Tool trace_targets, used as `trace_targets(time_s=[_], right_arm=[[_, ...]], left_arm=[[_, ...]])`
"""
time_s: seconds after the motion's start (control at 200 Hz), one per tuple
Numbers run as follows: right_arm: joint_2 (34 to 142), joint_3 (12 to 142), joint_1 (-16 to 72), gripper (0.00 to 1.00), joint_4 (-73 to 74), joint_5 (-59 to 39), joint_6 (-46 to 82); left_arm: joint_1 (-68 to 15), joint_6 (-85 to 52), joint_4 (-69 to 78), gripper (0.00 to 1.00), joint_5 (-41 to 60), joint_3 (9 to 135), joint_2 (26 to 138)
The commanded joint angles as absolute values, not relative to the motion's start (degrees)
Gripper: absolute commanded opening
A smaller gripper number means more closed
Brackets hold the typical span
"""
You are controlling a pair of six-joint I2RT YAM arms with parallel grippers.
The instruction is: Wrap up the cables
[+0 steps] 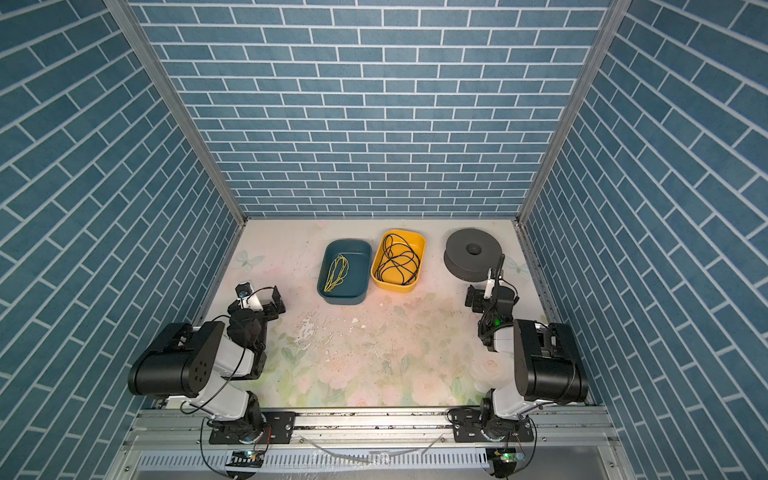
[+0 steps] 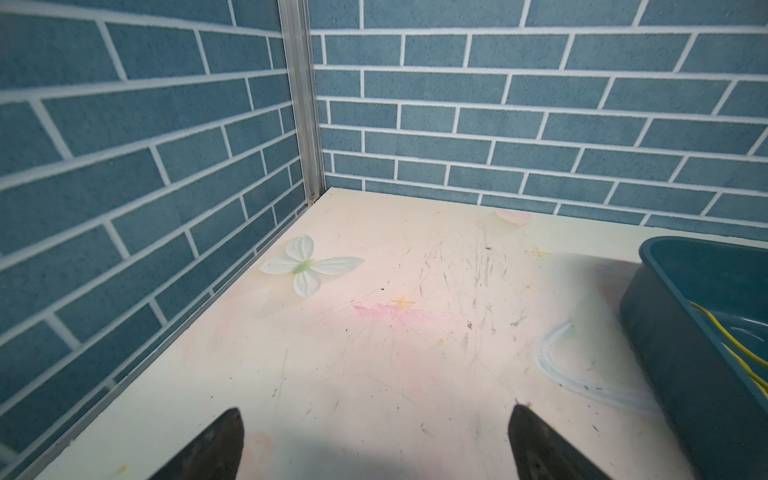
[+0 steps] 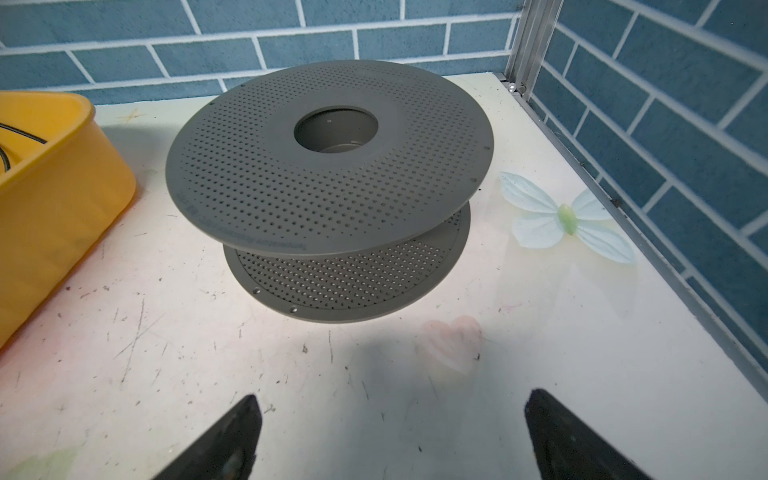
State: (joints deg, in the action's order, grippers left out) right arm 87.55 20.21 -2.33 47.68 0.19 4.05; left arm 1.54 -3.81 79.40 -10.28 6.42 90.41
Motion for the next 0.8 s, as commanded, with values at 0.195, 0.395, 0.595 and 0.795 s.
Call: trace_targets(time_s=[0.195, 0.395, 0.595, 0.795], right_arm=[[87.92, 22.65, -2.65, 0.99, 49.07, 0.99, 2.72], [84.06, 22.24, -2.32, 0.99, 46.81, 3.87, 3.31], [75.96, 28.18, -0.57, 0.99, 30.60, 6.74, 2.91], [73.21, 38.12, -0.44, 0.99, 11.43, 6.79, 13.67]], left_arm=[[1.93, -3.42, 80.62, 1.00, -10.72, 7.12, 91.04], [1.61, -2.96, 80.62, 1.00, -10.86, 6.94, 90.71], [0.44, -2.18, 77.90, 1.00, -13.98, 6.37, 86.04], [-3.51, -2.59, 60.32, 1.00, -26.64, 7.23, 66.79]])
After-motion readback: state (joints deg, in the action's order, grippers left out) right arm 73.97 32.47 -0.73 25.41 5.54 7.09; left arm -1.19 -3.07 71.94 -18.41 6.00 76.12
